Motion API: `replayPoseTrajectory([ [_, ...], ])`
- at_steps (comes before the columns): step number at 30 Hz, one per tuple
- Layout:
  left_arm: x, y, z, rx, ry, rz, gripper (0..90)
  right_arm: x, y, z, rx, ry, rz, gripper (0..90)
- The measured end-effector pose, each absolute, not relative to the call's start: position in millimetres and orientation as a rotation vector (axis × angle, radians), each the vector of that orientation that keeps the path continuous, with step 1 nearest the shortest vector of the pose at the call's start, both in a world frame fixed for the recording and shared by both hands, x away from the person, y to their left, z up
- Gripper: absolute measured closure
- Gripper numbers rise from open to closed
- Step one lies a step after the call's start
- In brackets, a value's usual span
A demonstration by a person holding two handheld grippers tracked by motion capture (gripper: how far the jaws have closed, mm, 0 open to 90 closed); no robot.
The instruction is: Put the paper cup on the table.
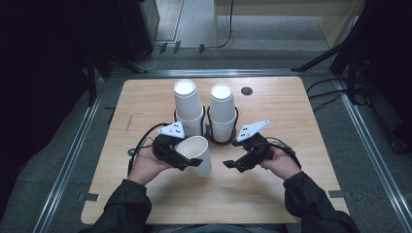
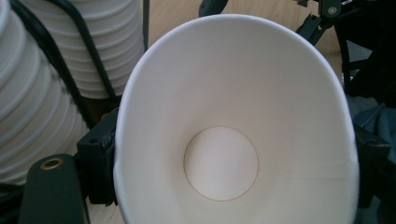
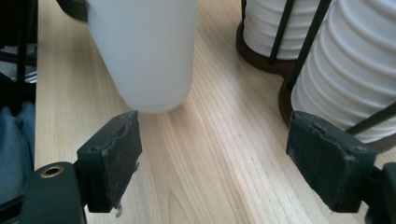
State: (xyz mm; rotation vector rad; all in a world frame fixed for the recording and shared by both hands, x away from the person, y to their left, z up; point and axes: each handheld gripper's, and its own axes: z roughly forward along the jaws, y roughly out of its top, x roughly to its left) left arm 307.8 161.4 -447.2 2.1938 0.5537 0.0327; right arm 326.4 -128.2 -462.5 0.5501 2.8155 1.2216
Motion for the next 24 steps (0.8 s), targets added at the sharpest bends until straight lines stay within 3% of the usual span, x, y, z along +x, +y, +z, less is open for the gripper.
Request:
replayPoseTrajectory([
  [24,310.8,216.4,-446.4,2.144,0.708,0.078,15.9,338.5,-138.1,-461.2,0.615,2.777,1.239,19.6],
])
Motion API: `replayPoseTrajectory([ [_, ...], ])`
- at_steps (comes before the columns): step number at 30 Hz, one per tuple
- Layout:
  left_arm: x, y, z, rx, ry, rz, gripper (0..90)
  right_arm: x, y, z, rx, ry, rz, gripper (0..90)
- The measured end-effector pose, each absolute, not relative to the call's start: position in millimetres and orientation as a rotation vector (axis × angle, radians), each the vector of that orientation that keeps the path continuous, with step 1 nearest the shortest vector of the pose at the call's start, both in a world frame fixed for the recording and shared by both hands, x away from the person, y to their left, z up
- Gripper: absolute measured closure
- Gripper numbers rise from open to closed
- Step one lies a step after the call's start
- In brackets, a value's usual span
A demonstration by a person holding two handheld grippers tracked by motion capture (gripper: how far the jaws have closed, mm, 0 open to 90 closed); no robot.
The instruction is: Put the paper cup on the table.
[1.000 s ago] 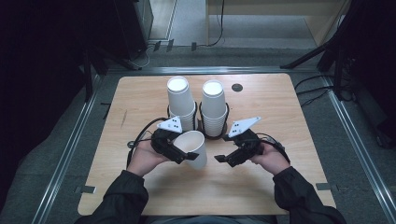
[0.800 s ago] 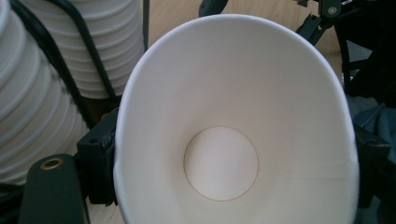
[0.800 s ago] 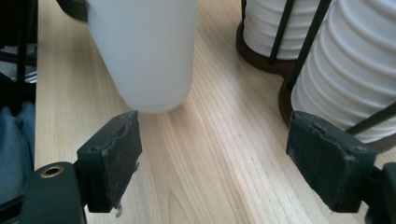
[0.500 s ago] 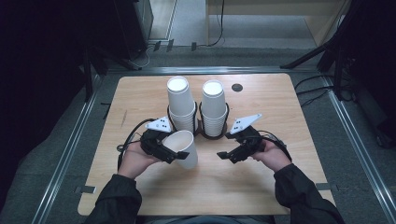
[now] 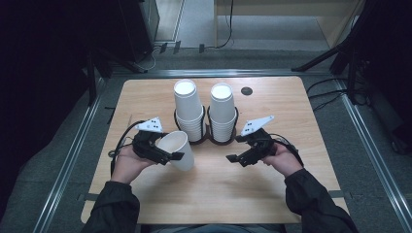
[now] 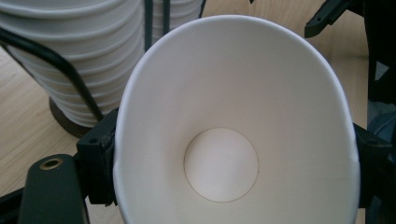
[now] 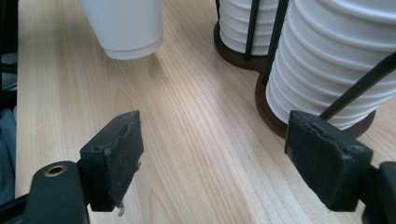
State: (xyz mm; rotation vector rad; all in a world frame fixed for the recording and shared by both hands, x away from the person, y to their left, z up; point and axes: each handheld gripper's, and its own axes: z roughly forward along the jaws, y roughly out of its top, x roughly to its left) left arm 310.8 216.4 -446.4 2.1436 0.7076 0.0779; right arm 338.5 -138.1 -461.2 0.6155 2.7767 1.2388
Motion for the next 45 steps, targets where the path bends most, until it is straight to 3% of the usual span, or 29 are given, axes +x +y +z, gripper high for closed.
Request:
replayPoseTrajectory([
  [27,346.4,295.0,-446.1,2.044,0.908,0.174,15.2,334.7,-151.8,-467.9,0.680,2.754,1.187,19.6],
  [45,379.4,310.6,-445.2,2.072,0.972,0.243,14.7,332.4,-158.8,-476.9,0.738,2.754,1.153,19.6],
])
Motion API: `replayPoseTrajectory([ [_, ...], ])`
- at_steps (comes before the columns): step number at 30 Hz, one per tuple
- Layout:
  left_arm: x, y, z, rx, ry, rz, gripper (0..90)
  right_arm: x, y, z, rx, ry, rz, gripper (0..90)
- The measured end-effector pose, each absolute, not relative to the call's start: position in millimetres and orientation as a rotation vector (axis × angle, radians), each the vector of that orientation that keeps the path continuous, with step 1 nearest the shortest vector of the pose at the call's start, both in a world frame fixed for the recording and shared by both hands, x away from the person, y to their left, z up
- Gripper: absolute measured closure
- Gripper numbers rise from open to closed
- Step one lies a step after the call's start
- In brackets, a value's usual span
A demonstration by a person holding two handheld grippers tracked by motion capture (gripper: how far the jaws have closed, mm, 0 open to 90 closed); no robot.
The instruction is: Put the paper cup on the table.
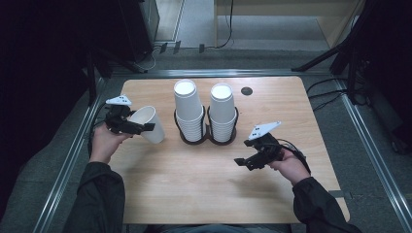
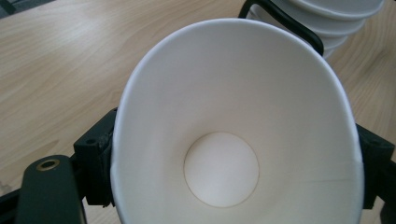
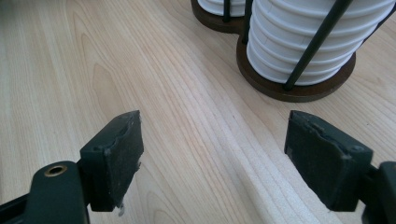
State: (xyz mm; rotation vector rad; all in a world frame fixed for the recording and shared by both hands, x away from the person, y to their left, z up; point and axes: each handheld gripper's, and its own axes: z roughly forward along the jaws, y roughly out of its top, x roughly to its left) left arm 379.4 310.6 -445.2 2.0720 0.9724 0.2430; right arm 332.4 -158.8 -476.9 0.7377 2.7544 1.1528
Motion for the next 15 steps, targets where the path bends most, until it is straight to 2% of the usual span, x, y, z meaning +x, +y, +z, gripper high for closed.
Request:
replayPoseTrajectory([
  [9,393.2,319.3,-445.6,2.105,1.007,0.304,14.4,330.7,-161.0,-481.5,0.765,2.752,1.117,19.6],
  [15,400.6,330.4,-452.7,2.091,1.097,0.360,13.8,330.9,-165.1,-482.6,0.784,2.746,1.112,19.6],
])
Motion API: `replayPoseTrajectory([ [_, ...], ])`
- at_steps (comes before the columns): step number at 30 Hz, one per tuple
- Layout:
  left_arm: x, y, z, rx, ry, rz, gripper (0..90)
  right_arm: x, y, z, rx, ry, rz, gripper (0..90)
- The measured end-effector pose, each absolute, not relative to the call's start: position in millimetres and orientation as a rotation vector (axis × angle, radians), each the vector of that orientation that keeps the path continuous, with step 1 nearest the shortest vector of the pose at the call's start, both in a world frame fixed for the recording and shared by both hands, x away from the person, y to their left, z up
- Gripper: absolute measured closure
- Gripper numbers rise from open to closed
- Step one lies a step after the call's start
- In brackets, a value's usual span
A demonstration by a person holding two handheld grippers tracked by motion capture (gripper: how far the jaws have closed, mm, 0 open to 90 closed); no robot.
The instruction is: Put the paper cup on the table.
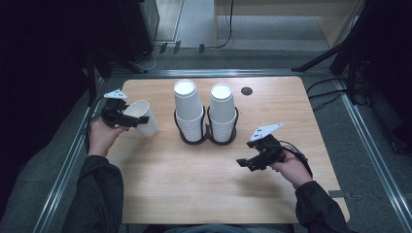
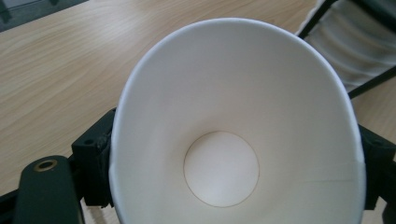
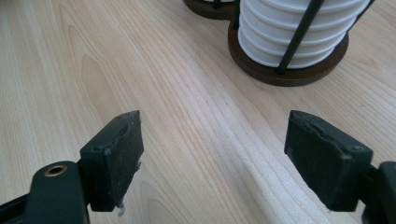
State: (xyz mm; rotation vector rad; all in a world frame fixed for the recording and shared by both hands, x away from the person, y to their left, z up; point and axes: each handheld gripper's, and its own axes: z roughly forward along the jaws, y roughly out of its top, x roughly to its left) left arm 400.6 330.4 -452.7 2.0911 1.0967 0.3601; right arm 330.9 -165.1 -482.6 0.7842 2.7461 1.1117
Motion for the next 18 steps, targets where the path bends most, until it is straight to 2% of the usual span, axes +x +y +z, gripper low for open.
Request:
replayPoseTrajectory([
  [8,412.3,334.8,-461.7,2.074,1.161,0.412,13.5,328.9,-162.0,-483.3,0.759,2.760,1.097,19.5],
  [18,414.9,330.5,-472.9,2.158,1.182,0.443,10.4,329.7,-160.5,-483.0,0.748,2.762,1.096,19.6],
])
